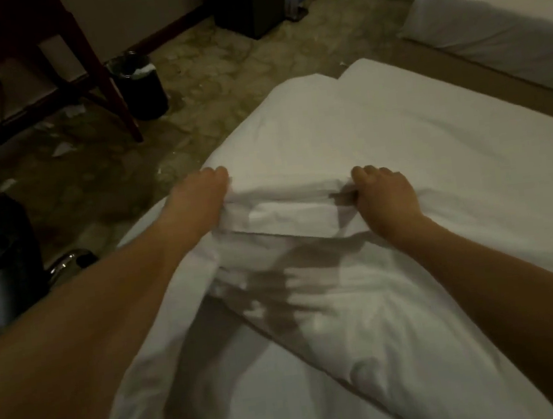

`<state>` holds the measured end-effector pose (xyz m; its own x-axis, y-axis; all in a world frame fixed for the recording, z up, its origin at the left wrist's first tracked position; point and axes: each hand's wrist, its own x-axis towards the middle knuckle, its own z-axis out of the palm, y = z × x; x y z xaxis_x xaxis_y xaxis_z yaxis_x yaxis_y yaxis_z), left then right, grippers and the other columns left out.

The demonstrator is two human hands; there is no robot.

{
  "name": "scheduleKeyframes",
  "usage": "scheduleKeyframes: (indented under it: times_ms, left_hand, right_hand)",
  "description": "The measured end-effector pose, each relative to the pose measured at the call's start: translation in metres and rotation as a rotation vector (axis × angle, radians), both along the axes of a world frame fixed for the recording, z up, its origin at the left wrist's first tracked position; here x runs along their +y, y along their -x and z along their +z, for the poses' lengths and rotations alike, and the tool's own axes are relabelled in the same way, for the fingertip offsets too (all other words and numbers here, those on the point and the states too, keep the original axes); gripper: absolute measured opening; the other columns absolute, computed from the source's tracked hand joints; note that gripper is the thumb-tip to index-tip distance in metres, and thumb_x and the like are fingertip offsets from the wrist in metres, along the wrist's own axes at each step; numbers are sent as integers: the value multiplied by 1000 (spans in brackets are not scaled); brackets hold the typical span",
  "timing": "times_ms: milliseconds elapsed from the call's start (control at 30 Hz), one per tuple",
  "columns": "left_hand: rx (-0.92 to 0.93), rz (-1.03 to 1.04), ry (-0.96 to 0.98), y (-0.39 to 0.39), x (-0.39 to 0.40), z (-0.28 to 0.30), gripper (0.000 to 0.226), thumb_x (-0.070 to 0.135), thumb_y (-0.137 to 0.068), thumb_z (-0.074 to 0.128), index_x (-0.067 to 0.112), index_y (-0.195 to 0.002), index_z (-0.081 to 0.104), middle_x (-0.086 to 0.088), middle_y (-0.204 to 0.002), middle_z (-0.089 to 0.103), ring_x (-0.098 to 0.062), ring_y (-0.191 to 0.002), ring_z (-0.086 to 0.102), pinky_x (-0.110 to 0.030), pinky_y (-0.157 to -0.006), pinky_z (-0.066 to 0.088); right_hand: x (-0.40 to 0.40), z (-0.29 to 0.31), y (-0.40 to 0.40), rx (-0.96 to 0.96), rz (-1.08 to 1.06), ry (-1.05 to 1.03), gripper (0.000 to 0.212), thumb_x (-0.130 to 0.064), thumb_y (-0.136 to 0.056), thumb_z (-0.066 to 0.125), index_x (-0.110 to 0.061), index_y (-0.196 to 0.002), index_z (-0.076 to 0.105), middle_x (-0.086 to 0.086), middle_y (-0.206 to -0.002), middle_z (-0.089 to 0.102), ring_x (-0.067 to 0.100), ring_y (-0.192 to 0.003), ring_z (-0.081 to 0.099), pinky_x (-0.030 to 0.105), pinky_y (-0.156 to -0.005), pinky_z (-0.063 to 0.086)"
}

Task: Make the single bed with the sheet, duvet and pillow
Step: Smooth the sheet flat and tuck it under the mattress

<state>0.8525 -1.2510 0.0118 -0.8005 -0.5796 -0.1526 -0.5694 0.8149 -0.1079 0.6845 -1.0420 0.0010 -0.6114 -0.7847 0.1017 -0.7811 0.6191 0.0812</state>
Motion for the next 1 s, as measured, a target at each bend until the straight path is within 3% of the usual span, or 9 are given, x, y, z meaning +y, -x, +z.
scheduleKeyframes:
  times_ms: [133,200,267,400,467,567,733,933,1000]
  left_hand:
    - [75,-254,92,48,-31,15,29,9,-83,66,4,-109,54,-18,-98,60,-32,-86,62,-33,-70,50]
    - [-40,-266,20,75,-45,23,29,13,-92,54,7,-120,47,-15,-110,56,-30,-98,58,-35,-78,47]
    - [-97,-348,41,120,-70,36,29,17,-98,43,8,-126,41,-15,-118,52,-30,-107,55,-36,-84,45]
    - [85,-463,129,237,-97,69,30,13,-98,40,4,-126,46,-20,-123,53,-35,-110,54,-42,-93,44]
    - [58,-434,177,275,-93,58,31,9,-97,41,3,-126,48,-21,-124,52,-36,-112,53,-43,-94,42]
    - [-54,-408,236,288,-94,12,30,6,-99,37,-2,-124,51,-22,-129,48,-38,-121,44,-44,-100,35]
    - [-246,-523,227,257,-79,-50,28,6,-98,36,5,-124,45,-13,-124,46,-28,-113,50,-37,-91,40]
    - [-218,-513,229,257,-85,-52,28,7,-98,38,5,-125,43,-13,-123,46,-27,-110,51,-34,-88,41]
    - [-221,-532,234,254,-86,-51,28,4,-97,37,4,-125,43,-14,-124,46,-28,-110,51,-35,-87,41]
  right_hand:
    - [-18,1,26,-17,-45,3,18,7,-66,72,0,-76,59,21,-68,59,37,-59,58,37,-53,45]
    - [-23,9,49,20,-22,-37,32,6,-49,83,-2,-67,57,17,-56,55,33,-46,55,33,-44,43]
    - [-35,32,85,-45,-69,-92,32,-2,-56,84,-1,-75,59,20,-66,59,36,-57,59,37,-51,45]
    - [-43,64,168,37,-346,-40,47,-13,-71,78,0,-108,52,23,-106,56,39,-96,53,42,-79,38]
    - [-43,50,189,82,-475,0,31,-2,-83,59,1,-112,49,25,-111,53,40,-101,49,44,-83,36]
    - [-49,-8,180,2,-519,-28,34,-1,-92,37,-2,-126,41,24,-121,45,40,-113,43,47,-90,35]
    - [-56,-84,129,-110,-532,-87,27,-5,-90,42,-4,-117,48,15,-112,53,35,-104,51,46,-87,40]
    - [-61,-79,134,-114,-540,-122,27,-6,-93,40,-7,-120,44,12,-118,49,31,-109,47,40,-88,37]
    - [-67,-74,128,-69,-557,-75,23,-6,-89,48,-5,-112,50,14,-110,53,33,-101,52,41,-81,40]
